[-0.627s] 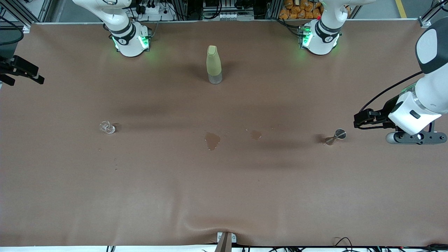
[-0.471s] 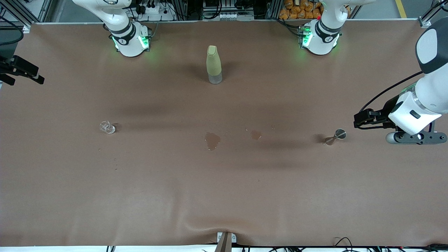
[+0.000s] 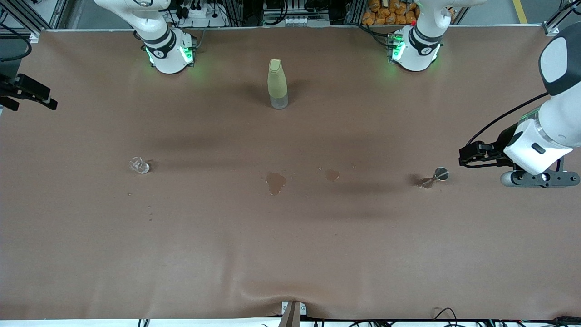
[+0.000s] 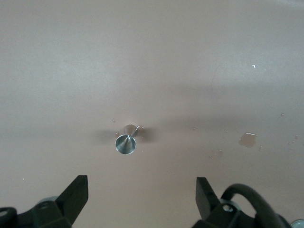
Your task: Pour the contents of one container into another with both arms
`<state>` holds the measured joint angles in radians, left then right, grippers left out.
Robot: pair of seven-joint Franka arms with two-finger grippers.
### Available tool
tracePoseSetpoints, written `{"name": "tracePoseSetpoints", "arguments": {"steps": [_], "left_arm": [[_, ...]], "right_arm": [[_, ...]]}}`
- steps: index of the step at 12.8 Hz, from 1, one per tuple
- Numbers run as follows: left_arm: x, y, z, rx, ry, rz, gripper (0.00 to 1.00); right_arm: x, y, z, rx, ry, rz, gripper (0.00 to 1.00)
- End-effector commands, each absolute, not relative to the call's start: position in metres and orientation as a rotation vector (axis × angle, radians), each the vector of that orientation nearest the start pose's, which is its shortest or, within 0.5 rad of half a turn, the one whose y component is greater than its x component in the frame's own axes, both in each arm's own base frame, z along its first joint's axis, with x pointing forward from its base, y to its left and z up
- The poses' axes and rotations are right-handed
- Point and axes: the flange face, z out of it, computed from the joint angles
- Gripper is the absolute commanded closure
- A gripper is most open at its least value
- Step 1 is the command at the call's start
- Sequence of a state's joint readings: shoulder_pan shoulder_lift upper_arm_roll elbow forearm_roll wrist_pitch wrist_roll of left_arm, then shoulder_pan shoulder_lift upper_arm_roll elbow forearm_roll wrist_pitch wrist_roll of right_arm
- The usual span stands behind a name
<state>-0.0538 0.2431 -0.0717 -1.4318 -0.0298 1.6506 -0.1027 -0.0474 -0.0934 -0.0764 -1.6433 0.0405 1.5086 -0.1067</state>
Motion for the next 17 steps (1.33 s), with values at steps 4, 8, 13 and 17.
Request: {"name": "tracePoseSetpoints", "arguments": {"steps": [4, 8, 13, 17], "left_arm": [[0.623, -0.078, 0.56, -3.185, -0.004, 0.042, 0.0], [0.623, -0.078, 0.56, -3.185, -0.002, 0.04, 0.0], [0.623, -0.078, 0.56, -3.186, 0.003, 0.04, 0.0], [0.623, -0.078, 0.561, -3.187, 0.022, 0.037, 0.0]], "right_arm": [[0.521, -0.059, 0.628, -3.13, 0.019, 0.103, 0.0], [0.528, -0.054, 0.586, -3.101, -0.114, 0.144, 0.0], [0.557, -0.082, 0.523, -2.914, -0.56, 0.12, 0.0], [0.562, -0.106, 0.467, -2.662, -0.785, 0.01, 0.0]]}}
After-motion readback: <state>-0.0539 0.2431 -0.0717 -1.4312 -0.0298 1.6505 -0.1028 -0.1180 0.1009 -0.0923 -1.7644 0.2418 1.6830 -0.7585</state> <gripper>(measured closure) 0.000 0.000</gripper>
